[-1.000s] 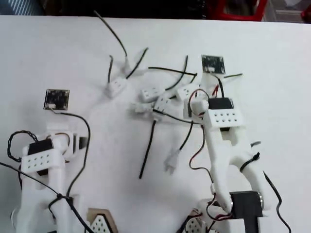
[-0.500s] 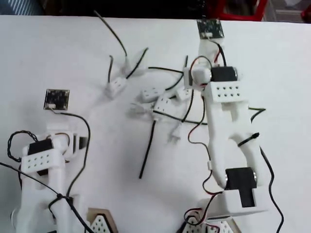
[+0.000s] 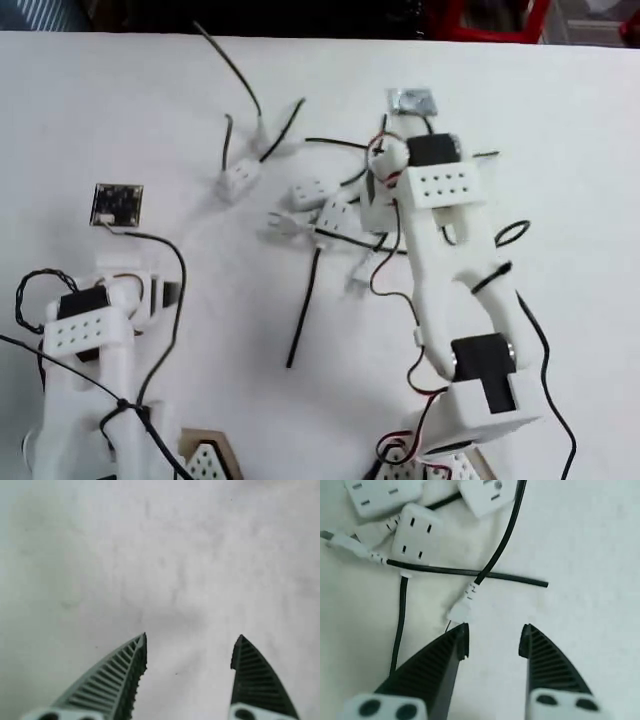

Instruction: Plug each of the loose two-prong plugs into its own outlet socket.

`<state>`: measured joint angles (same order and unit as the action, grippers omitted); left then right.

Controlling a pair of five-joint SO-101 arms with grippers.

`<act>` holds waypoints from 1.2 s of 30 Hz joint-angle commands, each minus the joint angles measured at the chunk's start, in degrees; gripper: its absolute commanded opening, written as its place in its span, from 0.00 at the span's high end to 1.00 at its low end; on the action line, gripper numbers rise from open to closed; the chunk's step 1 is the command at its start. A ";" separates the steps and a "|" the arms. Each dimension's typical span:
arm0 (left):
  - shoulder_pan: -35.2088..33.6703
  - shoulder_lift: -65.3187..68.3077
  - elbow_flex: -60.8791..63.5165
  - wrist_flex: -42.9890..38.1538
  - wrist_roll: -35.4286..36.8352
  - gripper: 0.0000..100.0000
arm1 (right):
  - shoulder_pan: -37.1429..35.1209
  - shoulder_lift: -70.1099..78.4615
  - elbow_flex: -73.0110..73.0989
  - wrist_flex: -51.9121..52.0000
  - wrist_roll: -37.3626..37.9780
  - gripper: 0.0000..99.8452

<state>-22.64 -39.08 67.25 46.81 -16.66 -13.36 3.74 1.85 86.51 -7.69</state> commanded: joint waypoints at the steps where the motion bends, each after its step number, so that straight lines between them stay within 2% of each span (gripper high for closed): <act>1: -0.22 -1.80 -0.26 -1.05 0.18 0.73 | -2.33 0.92 3.16 -4.53 -3.96 0.84; 7: -0.22 -1.80 -0.26 -1.05 0.18 0.73 | -2.33 7.16 7.74 -12.62 -7.30 0.84; 19: -0.31 -1.80 -0.26 -1.05 0.18 0.73 | -3.12 16.57 7.65 -12.97 -8.62 0.84; 28: -0.22 -1.80 -0.26 -1.05 0.18 0.73 | -10.33 17.27 7.56 -12.97 -12.75 0.84; 36: -0.22 -1.80 -0.26 -1.05 0.18 0.73 | -10.15 17.27 8.09 -11.74 -13.54 0.87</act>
<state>-22.64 -39.08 67.25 46.81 -16.66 -23.38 21.41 9.76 73.67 -20.44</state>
